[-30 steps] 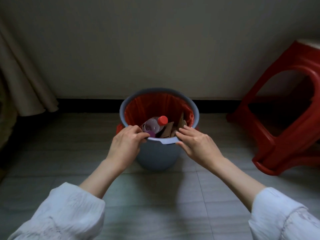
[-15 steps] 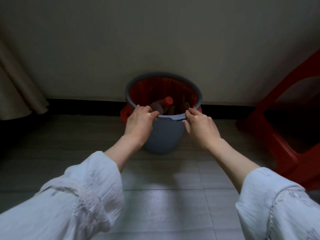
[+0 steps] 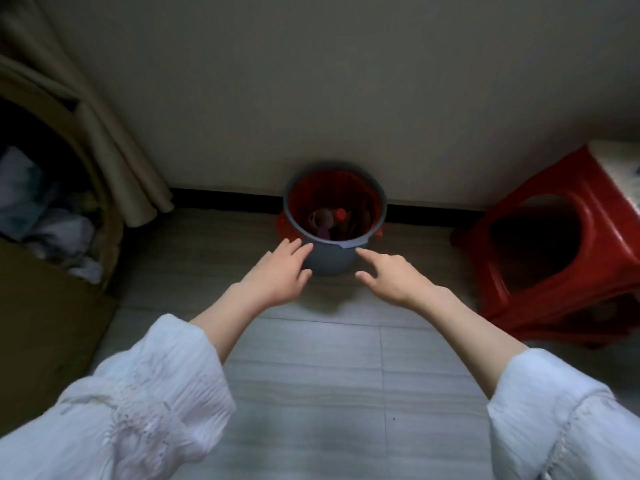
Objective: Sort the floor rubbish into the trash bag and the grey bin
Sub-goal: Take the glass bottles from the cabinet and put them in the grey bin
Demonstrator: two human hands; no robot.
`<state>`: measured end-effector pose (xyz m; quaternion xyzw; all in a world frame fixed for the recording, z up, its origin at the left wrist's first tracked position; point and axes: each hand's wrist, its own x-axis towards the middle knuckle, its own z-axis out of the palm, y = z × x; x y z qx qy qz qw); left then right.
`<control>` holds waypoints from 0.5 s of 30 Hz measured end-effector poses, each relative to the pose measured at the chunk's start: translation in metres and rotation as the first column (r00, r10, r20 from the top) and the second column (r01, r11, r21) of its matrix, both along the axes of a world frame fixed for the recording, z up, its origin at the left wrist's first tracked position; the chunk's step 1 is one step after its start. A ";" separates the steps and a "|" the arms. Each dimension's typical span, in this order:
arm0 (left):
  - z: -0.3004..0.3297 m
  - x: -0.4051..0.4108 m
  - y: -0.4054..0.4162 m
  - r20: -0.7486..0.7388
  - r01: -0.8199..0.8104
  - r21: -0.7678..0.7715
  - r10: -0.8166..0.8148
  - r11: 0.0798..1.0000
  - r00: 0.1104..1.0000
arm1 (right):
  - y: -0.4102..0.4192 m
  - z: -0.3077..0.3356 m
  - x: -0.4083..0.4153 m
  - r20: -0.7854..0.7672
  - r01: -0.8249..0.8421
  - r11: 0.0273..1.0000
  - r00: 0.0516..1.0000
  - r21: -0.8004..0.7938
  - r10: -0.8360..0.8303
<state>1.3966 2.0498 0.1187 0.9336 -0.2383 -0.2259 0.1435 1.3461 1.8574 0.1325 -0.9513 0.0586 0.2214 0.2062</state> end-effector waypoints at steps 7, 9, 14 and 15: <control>0.238 -0.075 0.084 -0.286 -0.519 -0.446 0.433 0.730 0.855 | 0.073 0.241 -0.050 0.189 0.090 0.951 0.970 0.295 -0.151; 0.300 -0.094 0.109 -0.304 -0.567 -0.492 0.479 0.661 0.823 | 0.095 0.300 -0.063 0.199 0.054 0.934 0.971 0.354 -0.132; 0.426 -0.144 0.179 -0.268 -0.624 -0.566 0.595 0.539 0.757 | 0.162 0.421 -0.088 0.264 -0.080 0.875 0.963 0.478 -0.056; 0.441 -0.156 0.191 -0.263 -0.641 -0.568 0.625 0.515 0.735 | 0.175 0.436 -0.093 0.272 -0.108 0.862 0.962 0.495 -0.035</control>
